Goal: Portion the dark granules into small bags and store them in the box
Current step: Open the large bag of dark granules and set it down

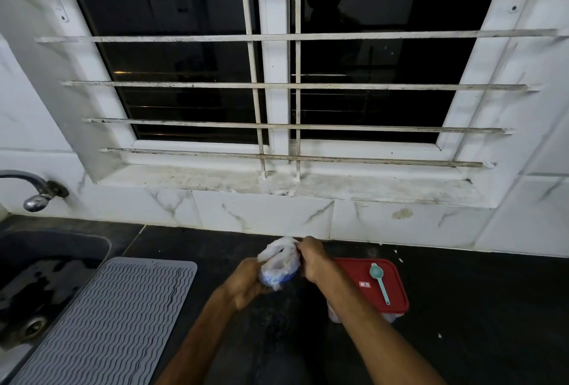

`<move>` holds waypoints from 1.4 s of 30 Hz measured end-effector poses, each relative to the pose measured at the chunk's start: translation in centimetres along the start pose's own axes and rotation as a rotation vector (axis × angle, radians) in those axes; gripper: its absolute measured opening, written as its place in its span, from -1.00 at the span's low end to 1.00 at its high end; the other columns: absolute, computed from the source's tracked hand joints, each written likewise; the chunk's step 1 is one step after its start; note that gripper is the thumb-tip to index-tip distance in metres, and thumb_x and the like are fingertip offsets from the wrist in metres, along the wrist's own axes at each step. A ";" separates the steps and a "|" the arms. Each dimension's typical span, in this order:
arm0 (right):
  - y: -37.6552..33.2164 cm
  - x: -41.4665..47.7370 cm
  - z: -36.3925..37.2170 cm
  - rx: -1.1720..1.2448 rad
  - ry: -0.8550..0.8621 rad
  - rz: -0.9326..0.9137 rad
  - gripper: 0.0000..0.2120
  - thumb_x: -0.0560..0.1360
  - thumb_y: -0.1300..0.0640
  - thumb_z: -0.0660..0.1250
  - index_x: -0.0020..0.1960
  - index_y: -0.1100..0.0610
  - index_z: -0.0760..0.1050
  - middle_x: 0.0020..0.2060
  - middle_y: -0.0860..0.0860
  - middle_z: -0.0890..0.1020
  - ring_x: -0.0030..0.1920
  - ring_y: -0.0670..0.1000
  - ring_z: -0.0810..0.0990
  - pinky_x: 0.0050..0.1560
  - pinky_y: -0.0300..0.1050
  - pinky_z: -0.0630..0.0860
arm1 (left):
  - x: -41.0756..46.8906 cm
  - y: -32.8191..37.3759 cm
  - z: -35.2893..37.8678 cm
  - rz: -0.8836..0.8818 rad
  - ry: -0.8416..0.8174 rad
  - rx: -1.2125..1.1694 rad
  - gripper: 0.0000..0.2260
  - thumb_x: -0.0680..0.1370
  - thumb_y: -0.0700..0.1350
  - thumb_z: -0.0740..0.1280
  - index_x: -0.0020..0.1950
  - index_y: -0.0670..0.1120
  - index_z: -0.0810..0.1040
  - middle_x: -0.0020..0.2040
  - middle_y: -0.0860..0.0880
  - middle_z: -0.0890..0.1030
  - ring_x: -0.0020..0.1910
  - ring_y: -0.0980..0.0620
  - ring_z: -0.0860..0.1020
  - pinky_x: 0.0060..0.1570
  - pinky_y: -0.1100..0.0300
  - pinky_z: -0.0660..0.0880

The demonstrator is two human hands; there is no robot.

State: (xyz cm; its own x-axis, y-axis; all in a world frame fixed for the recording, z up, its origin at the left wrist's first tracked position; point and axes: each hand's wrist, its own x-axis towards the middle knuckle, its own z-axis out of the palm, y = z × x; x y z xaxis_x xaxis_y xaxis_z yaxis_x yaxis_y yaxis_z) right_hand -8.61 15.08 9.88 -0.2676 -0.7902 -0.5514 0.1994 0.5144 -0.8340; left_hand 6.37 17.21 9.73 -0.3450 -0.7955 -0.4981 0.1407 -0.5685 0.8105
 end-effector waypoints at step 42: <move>3.4 -0.7 -0.1 -0.728 -0.041 -0.210 -0.32 0.45 -0.17 0.39 0.40 0.21 0.33 0.25 0.15 0.55 0.14 0.12 0.62 0.02 -0.04 0.58 | 2.7 -2.7 -1.6 0.375 0.589 0.380 -0.70 0.63 0.01 0.26 0.13 -0.21 0.59 0.03 -0.16 0.63 0.07 -0.14 0.59 0.08 0.02 0.52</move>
State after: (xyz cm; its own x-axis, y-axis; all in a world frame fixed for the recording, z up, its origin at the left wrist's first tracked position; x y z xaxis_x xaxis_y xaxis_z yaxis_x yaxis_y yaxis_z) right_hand -7.78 17.44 7.42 -0.1931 -0.9004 -0.3899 -0.5286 0.4302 -0.7318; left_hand 6.54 16.22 5.71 0.2250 -0.9601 -0.1664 -0.2128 -0.2151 0.9531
